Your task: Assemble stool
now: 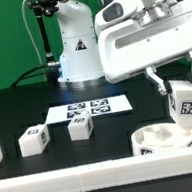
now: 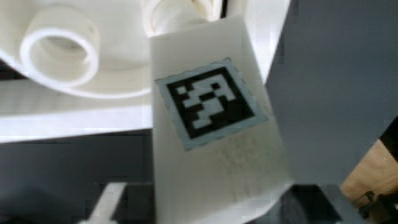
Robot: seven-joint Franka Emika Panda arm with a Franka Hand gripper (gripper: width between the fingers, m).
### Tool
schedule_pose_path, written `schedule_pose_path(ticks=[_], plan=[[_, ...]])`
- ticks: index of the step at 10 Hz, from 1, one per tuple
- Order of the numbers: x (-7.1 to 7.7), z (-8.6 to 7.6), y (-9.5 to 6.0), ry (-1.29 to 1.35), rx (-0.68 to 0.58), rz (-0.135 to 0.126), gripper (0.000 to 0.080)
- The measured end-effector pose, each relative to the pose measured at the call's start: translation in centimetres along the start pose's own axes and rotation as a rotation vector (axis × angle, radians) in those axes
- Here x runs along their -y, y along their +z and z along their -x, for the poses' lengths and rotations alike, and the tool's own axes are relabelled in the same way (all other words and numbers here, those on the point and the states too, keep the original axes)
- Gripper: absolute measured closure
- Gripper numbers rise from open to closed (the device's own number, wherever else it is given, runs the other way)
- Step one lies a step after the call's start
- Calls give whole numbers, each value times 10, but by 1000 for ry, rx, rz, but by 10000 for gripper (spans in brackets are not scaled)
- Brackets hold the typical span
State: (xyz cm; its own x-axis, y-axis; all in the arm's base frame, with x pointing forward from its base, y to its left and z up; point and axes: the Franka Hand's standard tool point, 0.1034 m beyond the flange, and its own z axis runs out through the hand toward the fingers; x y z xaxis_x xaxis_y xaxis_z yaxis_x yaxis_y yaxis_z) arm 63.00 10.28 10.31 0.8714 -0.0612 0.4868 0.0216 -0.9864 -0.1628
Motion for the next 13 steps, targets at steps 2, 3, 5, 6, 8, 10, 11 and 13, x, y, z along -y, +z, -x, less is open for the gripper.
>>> schedule_pose_path(ticks=[2,3,5,6,8,10,11,13], plan=[[-1,2,2,1,-6,1,476],[-1,1,2,1,-15,2,476],[-3,0,3,-3,-33,6,476],[-7,-3,3,-1,-61,11,476],[-9,-4,3,1,-78,14,476],[-9,-4,3,2,-78,14,221],[-9,-4,3,2,-78,14,221],[-10,-4,3,2,-78,14,156]])
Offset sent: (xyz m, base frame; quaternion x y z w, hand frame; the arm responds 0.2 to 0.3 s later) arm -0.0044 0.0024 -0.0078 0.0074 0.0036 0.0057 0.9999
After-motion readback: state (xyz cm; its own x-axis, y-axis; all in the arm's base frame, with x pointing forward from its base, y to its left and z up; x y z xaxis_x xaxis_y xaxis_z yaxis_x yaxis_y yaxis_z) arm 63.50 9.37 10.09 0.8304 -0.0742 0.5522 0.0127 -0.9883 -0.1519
